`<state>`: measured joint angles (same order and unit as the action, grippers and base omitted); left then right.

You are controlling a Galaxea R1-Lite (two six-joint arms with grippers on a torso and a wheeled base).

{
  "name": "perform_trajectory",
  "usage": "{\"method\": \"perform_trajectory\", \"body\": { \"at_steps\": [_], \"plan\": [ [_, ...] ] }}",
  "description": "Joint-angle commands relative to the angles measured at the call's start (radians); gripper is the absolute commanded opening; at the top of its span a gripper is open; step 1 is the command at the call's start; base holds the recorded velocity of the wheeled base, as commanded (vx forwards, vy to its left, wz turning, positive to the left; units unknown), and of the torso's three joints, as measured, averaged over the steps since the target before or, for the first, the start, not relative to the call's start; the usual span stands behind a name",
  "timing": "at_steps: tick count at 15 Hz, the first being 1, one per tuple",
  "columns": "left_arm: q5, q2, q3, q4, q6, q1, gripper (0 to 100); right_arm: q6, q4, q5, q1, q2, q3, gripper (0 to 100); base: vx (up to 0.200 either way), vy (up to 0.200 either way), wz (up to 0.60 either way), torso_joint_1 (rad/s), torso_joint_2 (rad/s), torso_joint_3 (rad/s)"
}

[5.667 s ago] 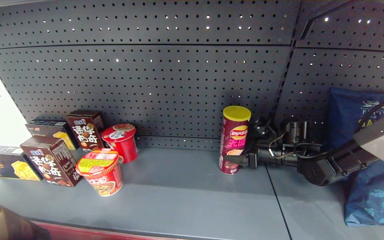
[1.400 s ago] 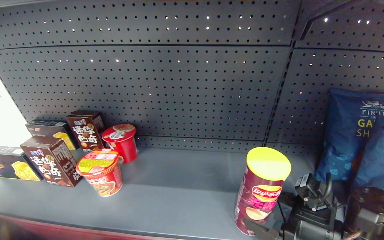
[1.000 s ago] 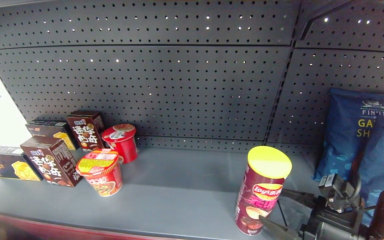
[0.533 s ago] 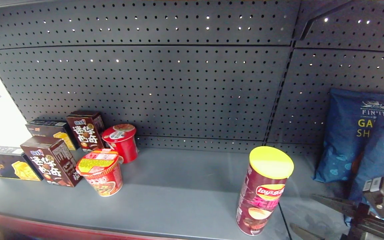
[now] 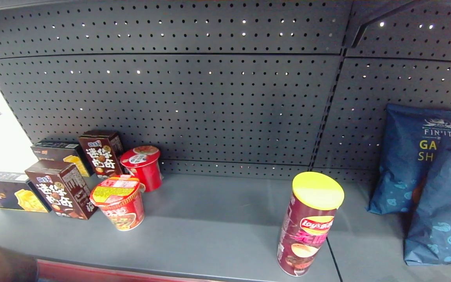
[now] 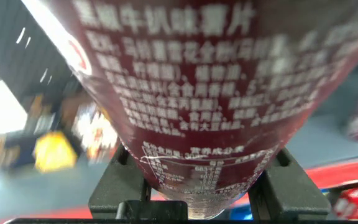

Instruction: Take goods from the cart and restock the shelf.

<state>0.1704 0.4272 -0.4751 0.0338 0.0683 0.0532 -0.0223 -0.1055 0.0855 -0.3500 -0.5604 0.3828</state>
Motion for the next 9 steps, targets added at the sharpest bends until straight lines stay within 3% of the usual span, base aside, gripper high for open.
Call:
{"method": "perform_trajectory", "body": {
  "at_steps": [1,2,3,5,7,9],
  "plan": [
    [0.130,0.199,-0.180,0.000,0.008,0.008,0,-0.001,-0.112,0.079,0.143,0.247,0.054,100,0.000,0.000,0.00,0.000,0.00,0.000],
    [0.166,0.226,-0.194,0.001,0.015,0.008,0,-0.002,-0.126,0.076,0.184,0.266,0.054,100,0.000,0.000,0.00,0.000,0.00,0.000],
    [0.282,0.286,-0.197,0.000,0.041,0.008,0,0.002,-0.141,0.059,0.293,0.317,0.038,100,0.000,0.000,0.00,0.000,0.00,0.000],
    [0.371,0.363,-0.197,0.001,0.050,0.013,0,-0.021,-0.145,-0.020,0.345,0.448,-0.048,100,0.000,0.000,0.00,0.000,0.00,0.000],
    [0.397,0.444,-0.209,0.018,0.050,0.059,0,-0.091,-0.135,-0.009,0.350,0.557,-0.150,100,0.000,0.000,0.00,0.000,0.00,0.000],
    [0.394,0.513,-0.209,0.054,0.044,0.165,0,-0.107,-0.100,0.023,0.350,0.556,-0.188,100,0.000,0.000,0.00,0.000,0.00,0.000]
  ]
}}
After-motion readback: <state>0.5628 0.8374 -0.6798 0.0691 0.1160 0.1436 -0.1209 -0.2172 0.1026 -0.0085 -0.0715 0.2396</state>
